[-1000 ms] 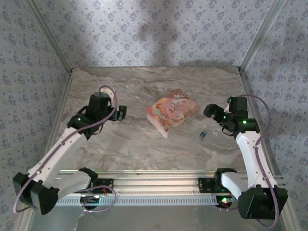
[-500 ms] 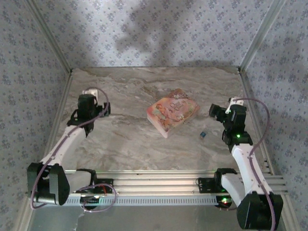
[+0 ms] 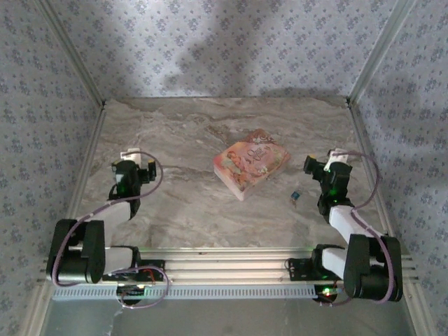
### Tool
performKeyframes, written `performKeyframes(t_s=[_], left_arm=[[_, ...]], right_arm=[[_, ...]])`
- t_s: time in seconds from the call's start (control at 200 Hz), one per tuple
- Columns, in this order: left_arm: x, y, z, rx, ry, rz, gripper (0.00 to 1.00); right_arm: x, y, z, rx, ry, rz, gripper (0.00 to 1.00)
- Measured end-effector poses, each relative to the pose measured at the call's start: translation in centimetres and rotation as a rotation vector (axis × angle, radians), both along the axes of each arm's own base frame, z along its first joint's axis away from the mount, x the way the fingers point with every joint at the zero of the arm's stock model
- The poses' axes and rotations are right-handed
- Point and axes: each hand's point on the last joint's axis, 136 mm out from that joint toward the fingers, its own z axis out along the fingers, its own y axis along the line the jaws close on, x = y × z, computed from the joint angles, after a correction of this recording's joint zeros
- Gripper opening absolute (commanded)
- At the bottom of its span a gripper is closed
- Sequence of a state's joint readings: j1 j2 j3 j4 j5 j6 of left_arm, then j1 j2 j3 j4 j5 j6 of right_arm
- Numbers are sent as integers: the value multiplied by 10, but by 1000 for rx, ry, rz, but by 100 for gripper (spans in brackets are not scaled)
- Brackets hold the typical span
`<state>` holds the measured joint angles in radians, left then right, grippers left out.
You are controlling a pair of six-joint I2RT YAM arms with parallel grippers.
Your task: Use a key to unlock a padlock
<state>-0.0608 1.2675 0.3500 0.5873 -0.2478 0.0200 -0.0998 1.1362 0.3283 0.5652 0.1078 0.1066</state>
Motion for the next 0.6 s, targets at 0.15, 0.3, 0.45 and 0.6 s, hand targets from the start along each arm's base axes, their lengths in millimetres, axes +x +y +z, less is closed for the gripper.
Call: performKeyframes(t_s=[0.15,0.3,0.45,0.6], left_arm=[[-3,11,-13,-30,-37,40,98],[3,4,-22,-49,-53,2,98],[16,-8,-36,-67,-10,-69,98],[31,-11,-27,-84,-18,-99,98]], right_arm=[[4,-9,-6,5,-18,-14,100],[7,-4,-24,18,3,15,100],[11,-1,-45,29,38,33,100],[14,5,-48,16,56,45,100]])
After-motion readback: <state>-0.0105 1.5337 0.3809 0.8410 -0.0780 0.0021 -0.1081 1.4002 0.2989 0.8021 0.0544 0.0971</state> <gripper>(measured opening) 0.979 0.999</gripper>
